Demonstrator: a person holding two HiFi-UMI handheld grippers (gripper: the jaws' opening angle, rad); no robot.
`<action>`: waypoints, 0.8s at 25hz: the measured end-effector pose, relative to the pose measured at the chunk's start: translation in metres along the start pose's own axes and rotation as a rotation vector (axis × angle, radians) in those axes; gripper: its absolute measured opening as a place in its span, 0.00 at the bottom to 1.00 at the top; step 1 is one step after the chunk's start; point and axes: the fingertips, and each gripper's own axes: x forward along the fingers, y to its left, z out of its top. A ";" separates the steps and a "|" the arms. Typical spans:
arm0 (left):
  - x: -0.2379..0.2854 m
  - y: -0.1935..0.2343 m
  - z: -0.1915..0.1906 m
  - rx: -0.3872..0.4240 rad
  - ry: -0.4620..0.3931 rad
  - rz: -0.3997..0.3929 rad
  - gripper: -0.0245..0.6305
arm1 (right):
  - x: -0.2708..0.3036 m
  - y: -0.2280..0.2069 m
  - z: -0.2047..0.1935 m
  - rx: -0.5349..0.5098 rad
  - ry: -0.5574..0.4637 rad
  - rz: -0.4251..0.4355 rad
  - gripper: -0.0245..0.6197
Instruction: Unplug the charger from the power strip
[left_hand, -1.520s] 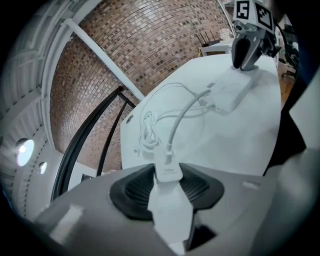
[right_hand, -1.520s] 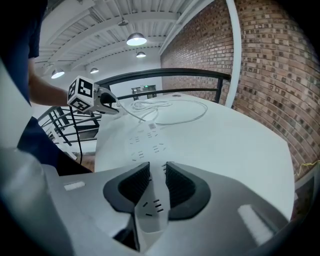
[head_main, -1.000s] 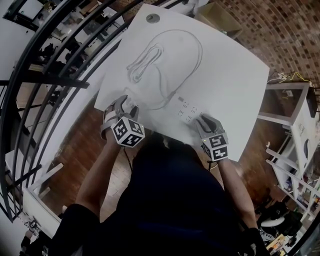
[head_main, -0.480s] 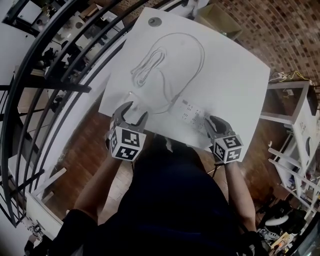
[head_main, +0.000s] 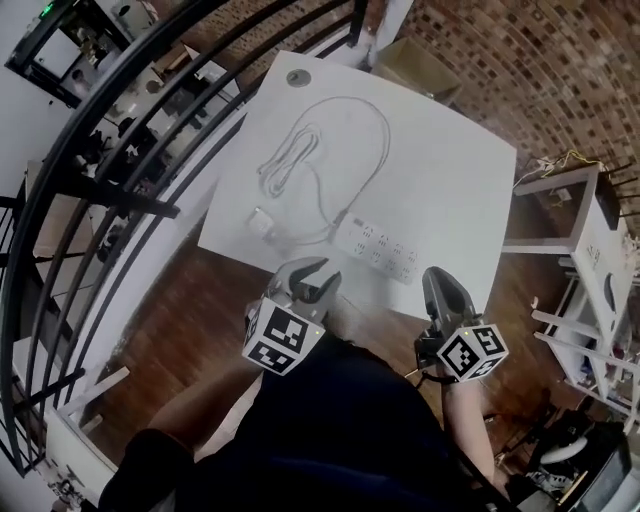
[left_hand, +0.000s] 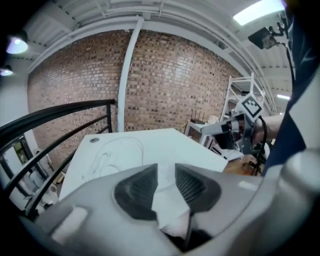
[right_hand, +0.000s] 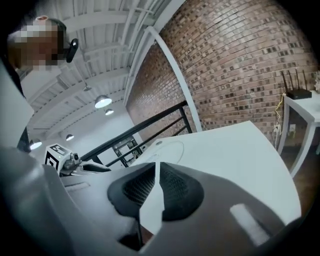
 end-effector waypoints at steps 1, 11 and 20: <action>-0.006 -0.009 0.007 0.007 -0.027 -0.001 0.19 | -0.011 0.007 0.002 0.025 -0.023 0.012 0.07; -0.064 -0.165 0.022 -0.055 -0.157 -0.118 0.05 | -0.173 0.063 -0.032 -0.009 -0.200 0.103 0.05; -0.112 -0.295 -0.025 -0.086 -0.093 -0.151 0.05 | -0.282 0.078 -0.103 0.026 -0.246 0.087 0.05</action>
